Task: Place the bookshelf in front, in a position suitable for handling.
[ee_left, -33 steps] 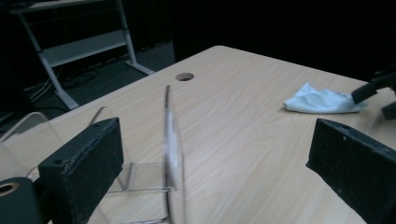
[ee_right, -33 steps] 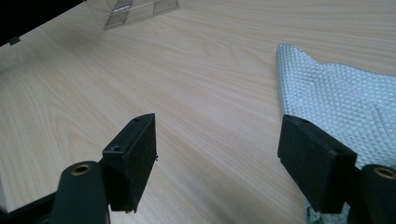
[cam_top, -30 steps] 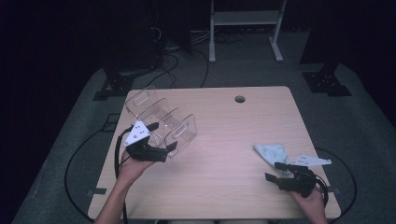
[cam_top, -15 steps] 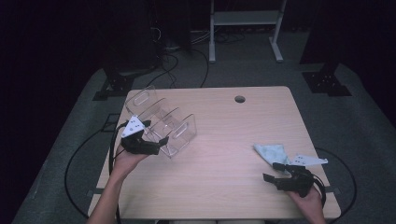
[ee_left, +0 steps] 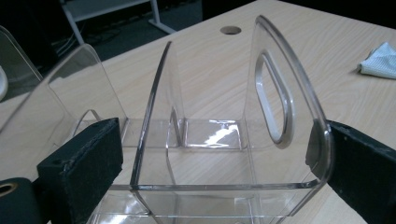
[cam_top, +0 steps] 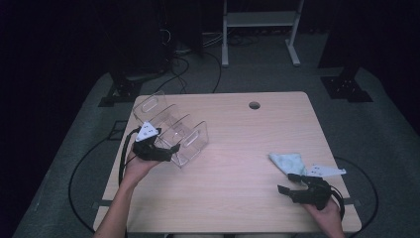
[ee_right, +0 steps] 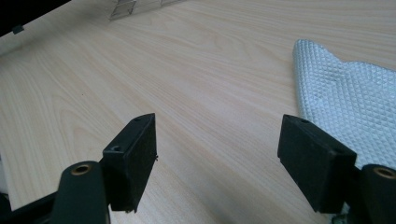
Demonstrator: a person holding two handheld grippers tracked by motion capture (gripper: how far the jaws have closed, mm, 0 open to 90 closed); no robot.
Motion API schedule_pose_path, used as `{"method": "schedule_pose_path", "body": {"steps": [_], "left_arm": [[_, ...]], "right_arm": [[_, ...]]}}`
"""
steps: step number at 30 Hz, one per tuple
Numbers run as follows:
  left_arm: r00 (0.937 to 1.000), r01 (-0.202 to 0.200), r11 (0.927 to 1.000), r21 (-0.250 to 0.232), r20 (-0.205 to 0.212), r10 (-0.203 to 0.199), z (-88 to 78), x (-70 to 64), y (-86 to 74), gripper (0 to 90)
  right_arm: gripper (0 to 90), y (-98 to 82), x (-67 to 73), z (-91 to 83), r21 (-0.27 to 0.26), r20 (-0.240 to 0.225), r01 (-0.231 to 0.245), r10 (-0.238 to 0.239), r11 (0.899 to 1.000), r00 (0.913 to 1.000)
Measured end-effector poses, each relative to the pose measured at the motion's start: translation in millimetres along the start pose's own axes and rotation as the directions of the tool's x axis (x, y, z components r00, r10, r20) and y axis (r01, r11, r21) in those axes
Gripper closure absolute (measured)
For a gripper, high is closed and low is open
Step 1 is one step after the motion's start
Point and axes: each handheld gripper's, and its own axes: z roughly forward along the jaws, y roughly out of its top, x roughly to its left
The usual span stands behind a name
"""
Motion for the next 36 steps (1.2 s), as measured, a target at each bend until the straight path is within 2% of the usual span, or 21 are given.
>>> {"method": "schedule_pose_path", "body": {"steps": [3, 5, 13, 19, 21, 28, 36], "left_arm": [[0.9999, -0.003, 0.9999, 0.011, 0.014, 0.003, 2.6, 1.7, -1.0, 3.0], [0.9994, 0.002, 1.0, 0.006, 0.034, -0.002, 3.0, 1.8, -1.2, 7.2], [0.9997, 0.003, 0.9999, 0.01, 0.024, -0.003, 3.3, -0.3, -0.4, 7.6], [0.9999, 0.008, 0.9998, 0.018, 0.014, -0.008, 4.7, -8.4, 1.6, 7.6], [0.9999, 0.008, 0.9997, 0.024, 0.01, -0.008, 4.9, -12.7, 2.5, 7.6], [0.9998, 0.021, 0.9997, -0.015, -0.003, -0.021, 6.6, -33.7, 0.0, 7.7], [0.9997, 0.023, 0.9988, -0.043, -0.005, -0.023, 11.3, -64.6, 0.5, 7.6]], "right_arm": [[27.8, 0.1, -0.5, -0.5, -0.002, -0.002, -0.005, 0.005, 1.0, 1.0], [27.8, 0.0, -0.9, -0.6, 0.001, -0.003, -0.005, 0.005, 1.0, 1.0], [27.9, 0.2, -1.4, -1.4, -0.003, -0.003, -0.001, 0.001, 1.0, 1.0], [27.9, -0.3, -2.3, 0.4, 0.007, -0.003, -0.006, 0.006, 1.0, 1.0], [27.9, -0.5, -1.7, 0.7, 0.007, -0.003, -0.005, 0.005, 1.0, 1.0], [27.8, -0.8, -2.6, 1.0, 0.001, 0.004, -0.01, 0.01, 1.0, 0.9999], [27.7, -1.7, -3.8, 0.5, 0.002, 0.018, -0.021, 0.021, 1.0, 0.9996]]}}
